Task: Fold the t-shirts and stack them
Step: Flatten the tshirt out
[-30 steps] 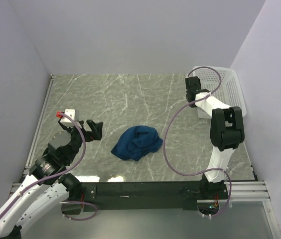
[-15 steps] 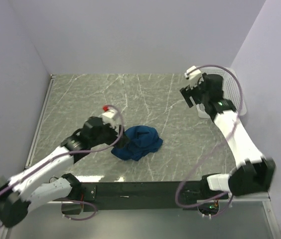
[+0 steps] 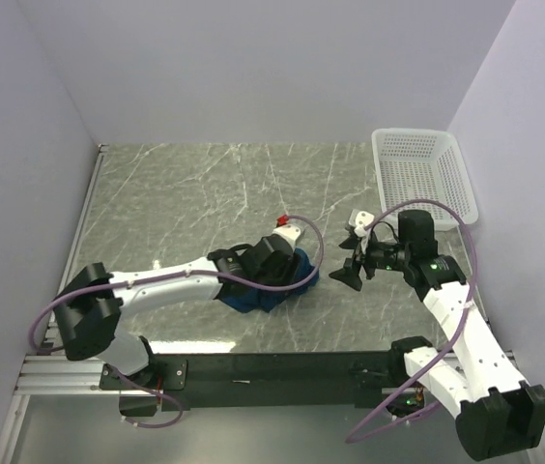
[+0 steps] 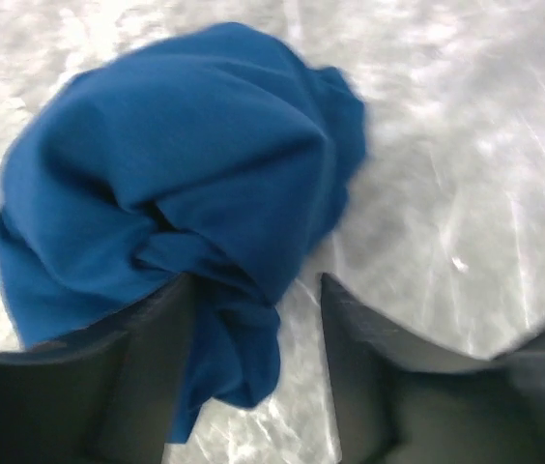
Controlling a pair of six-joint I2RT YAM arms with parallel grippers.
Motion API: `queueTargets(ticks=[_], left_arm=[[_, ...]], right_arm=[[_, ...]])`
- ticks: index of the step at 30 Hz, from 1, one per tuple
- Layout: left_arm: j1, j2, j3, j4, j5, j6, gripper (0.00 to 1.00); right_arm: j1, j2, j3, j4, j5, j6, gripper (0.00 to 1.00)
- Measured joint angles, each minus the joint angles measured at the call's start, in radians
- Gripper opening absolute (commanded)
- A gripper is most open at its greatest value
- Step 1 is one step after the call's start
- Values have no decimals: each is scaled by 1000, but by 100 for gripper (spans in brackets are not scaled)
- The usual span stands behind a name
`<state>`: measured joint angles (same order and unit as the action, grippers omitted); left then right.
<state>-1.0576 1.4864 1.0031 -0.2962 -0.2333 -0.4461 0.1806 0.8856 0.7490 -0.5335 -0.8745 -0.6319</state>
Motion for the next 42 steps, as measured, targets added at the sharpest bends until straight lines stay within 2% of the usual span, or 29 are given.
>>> queueTargets(ticks=[2,3,4,5,6,11,15,21,25,26,27,29,30,31,32,34,35,37,38,41,42], left_arm=[[-2,43,35,-29,-57,-12,42],[-2,53,43,-38,-77,-16,30],[-2,59,50,-48,-90,-20,22],[-2,62,57,-60,-103,-20,7],[-2,63,64,-69,-109,-22,2],[-2,55,95,-90,-116,-11,1],[-2,-21,86,-99,-102,-10,1],[-2,-263,3,-78,-42,-10,1],[2,-359,-27,-67,-17,-15,0],[8,-372,-29,-67,-6,-16,1],[16,-383,-31,-67,5,-16,1],[37,-400,-31,-65,27,-19,0],[47,-407,-31,-65,33,-19,1],[57,-413,-31,-65,37,-19,1],[63,-417,-31,-64,39,-19,1],[75,-428,-33,-60,45,-19,9],[81,-436,-39,-58,47,-20,25],[97,-463,-68,-36,53,-29,45],[109,-485,-97,-15,56,-40,62],[162,-572,-204,29,83,-72,78],[187,-604,-250,62,103,-92,80]], right_arm=[[-18,-26,-17,1,-23,6,86],[-26,-37,-21,1,-33,6,86],[-32,-46,-22,0,-39,6,86],[-35,-50,-22,2,-46,5,86],[-37,-52,-22,0,-54,2,86],[-37,-34,-22,-41,-98,-53,85],[3,-3,-22,-87,-103,-126,83],[314,72,-6,9,114,-109,83],[382,169,70,101,230,-60,82],[396,191,93,122,255,-43,79],[410,214,119,146,279,-29,68],[435,257,171,172,313,3,52],[445,284,204,180,315,21,27],[450,302,226,182,313,29,13],[455,321,251,180,308,47,3],[456,341,284,165,301,78,0],[456,342,294,154,301,91,0],[447,333,313,133,309,113,0],[433,324,327,121,312,130,0],[328,299,385,109,308,198,0],[294,294,402,111,309,217,0]])
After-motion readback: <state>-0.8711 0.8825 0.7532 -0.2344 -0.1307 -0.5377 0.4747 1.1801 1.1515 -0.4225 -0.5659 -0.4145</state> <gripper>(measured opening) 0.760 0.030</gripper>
